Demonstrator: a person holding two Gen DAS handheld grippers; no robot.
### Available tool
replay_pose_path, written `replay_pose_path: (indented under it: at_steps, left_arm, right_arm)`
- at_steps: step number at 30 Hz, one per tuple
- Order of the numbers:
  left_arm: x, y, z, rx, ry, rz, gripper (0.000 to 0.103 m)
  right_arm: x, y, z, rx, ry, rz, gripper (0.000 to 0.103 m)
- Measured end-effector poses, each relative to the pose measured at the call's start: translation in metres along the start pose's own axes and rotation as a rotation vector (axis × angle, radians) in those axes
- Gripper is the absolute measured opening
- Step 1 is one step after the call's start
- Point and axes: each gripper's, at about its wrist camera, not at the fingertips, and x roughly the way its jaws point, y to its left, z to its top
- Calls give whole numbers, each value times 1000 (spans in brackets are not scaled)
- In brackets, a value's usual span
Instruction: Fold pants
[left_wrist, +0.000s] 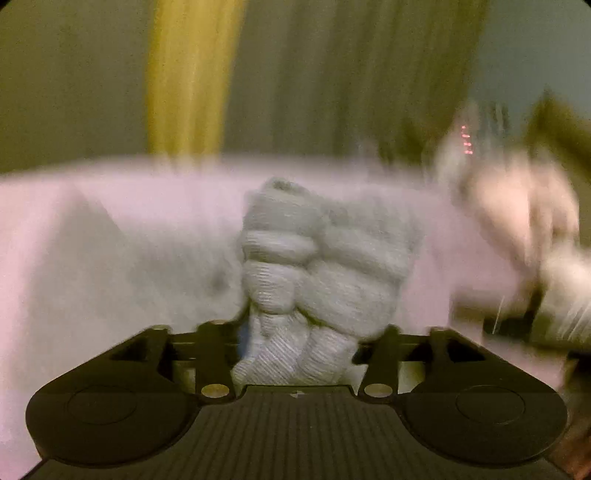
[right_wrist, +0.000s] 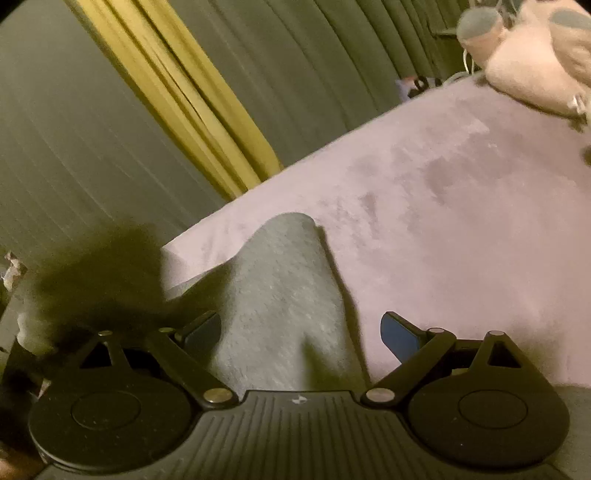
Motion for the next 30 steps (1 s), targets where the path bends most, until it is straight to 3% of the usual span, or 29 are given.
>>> replay_pose_path:
  at_steps: [1,3,4,5,9,11,13,15,19,21,22,24,27,30]
  left_arm:
    - [17,-12,-11,42,92,24,54]
    - [9,-33,-29,211,43,92,61]
    - [-2,-35,-33,258,21,88,79]
    - [-13,-30,-33,243,16,60,86]
    - [-63,18,-27,-40,-41,-15,96]
    - [-86,50,-32,-180,-102,41,97]
    - [-102,81,-37,-288,-136,163,97]
    - [-113,113,-46,-374,-163,237,97]
    - [-111,161,-66,-544,-134,281,98]
    - [-106,173,-76,-619,-97,262,98]
    - [-110,180,-81,-653,-82,230,98]
    - [-108,182,-83,-687,-71,152,98]
    - [-99,180,-83,-663,-62,132,98]
    - [-96,177,-83,-651,-53,131,98]
  right_arm:
    - [-1,-3,0,3,6,4,94]
    - [-4,-8,2,3,14,23,94]
    - [-4,-10,2,1,17,39,94]
    - [-3,-11,1,3,27,56,94]
    - [11,-10,-3,49,84,155,94]
    - [20,-2,-7,73,129,209,94]
    - [31,4,-10,93,182,235,94]
    - [42,6,-14,150,240,282,94]
    - [63,13,-21,208,299,262,93]
    - [70,20,-22,197,293,244,77]
    - [73,24,-22,184,292,228,55]
    - [77,33,-23,172,296,177,52]
    - [72,52,-20,110,263,146,45]
    - [58,65,-5,176,225,252,42]
